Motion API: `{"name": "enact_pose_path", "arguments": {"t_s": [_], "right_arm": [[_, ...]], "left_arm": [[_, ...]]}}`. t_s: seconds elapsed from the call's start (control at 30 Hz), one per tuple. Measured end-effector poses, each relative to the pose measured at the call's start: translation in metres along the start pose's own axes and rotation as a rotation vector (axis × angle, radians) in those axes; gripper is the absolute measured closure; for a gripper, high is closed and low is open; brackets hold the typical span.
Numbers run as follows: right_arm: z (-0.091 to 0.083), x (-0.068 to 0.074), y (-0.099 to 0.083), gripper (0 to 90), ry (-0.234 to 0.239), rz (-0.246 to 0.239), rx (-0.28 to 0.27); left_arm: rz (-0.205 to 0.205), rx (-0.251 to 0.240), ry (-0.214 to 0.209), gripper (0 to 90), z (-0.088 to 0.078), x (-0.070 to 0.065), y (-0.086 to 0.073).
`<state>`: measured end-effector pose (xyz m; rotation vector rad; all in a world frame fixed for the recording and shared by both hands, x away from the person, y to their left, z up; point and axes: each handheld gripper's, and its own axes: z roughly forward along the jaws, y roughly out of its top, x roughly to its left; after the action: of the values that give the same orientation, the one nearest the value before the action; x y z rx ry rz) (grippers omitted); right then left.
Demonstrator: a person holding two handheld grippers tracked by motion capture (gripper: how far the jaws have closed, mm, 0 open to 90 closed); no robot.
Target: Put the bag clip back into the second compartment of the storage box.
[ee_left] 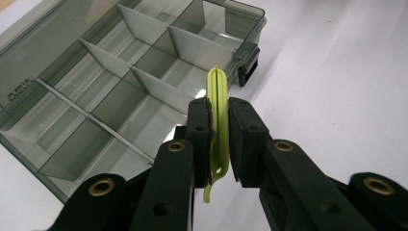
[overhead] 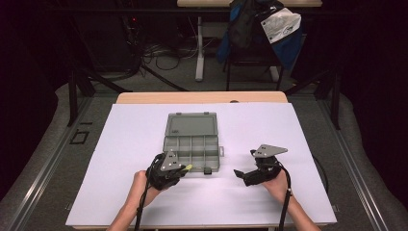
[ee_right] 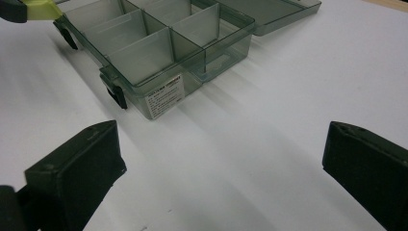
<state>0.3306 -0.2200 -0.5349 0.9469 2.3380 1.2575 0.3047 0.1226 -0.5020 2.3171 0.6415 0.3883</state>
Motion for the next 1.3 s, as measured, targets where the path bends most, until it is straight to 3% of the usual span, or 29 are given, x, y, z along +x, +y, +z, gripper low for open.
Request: {"name": "enact_pose_path", "arguments": {"t_s": [0.63, 1.3], "right_arm": [[0.0, 0.0, 0.0, 0.0, -0.002, 0.005, -0.007], [0.0, 0.0, 0.0, 0.0, -0.007, 0.0, -0.008]], "left_arm": [[-0.013, -0.003, 0.04, 79.3, -0.001, 0.013, 0.004], [-0.036, -0.014, 0.081, 79.3, 0.0, 0.037, 0.018]]}}
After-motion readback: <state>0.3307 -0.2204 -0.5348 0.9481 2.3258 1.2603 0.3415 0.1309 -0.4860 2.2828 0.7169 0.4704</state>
